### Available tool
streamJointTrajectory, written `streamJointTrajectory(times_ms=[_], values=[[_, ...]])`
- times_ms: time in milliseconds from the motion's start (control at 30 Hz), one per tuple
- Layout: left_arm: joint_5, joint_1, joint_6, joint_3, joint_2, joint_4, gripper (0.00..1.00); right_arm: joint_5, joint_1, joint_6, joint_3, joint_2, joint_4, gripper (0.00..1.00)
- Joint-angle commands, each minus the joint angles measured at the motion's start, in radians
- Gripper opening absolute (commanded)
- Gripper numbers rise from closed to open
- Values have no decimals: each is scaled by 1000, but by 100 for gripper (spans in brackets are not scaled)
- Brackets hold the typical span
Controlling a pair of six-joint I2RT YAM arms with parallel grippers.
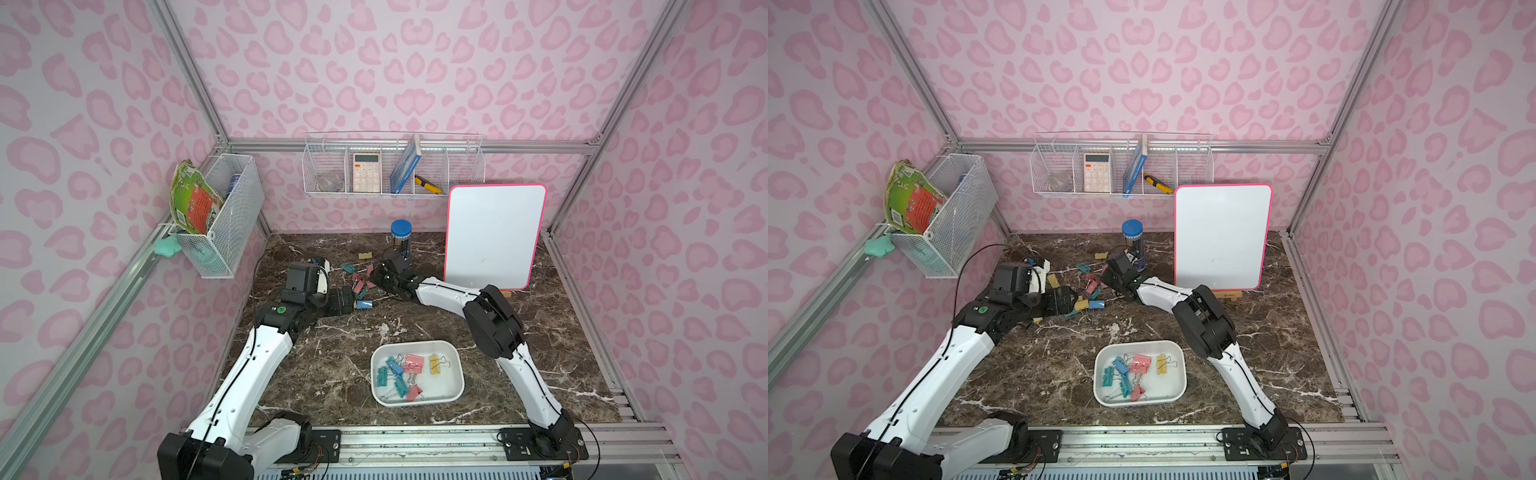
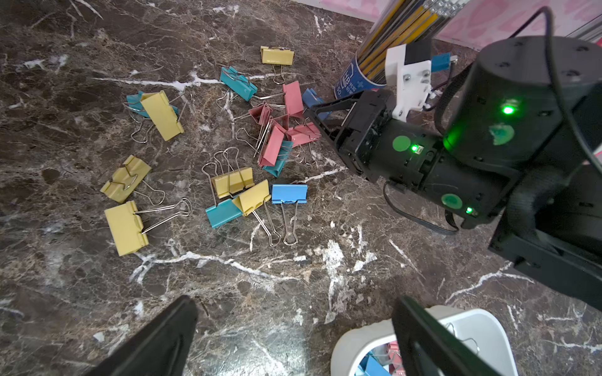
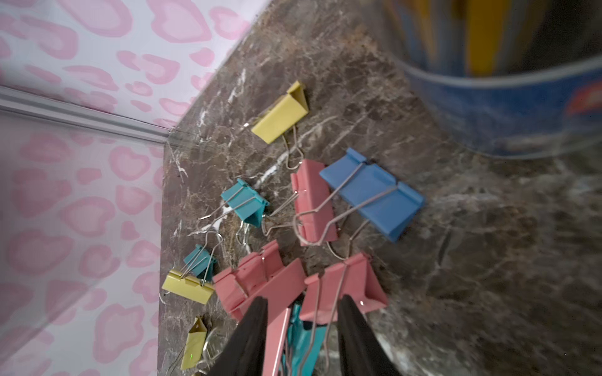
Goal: Put the binder clips in the storage box
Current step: Pick up the binder clip at the center of the board.
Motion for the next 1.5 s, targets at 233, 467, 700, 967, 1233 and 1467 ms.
streamJointTrajectory(times_ms=[233,467,700,967,1233,1467], values=[[8,1,7,3,1,10,99,-93,-4,81,-27,12,44,39],[9,1,6,2,1,10,99,-108,-2,90,-33,15,51,30],[11,1,6,4,1,10,99,-88,-2,73,-50,-7,52,14],[10,1,6,2,-2,11,99,-92,-1,35,-120,-74,71,3],[9,1,7,3,-5,11,99,-100,8,-78,-336,-301,115,0],[23,0,7,1,-2,11,99,-122,24,-296,-618,-654,81,0]])
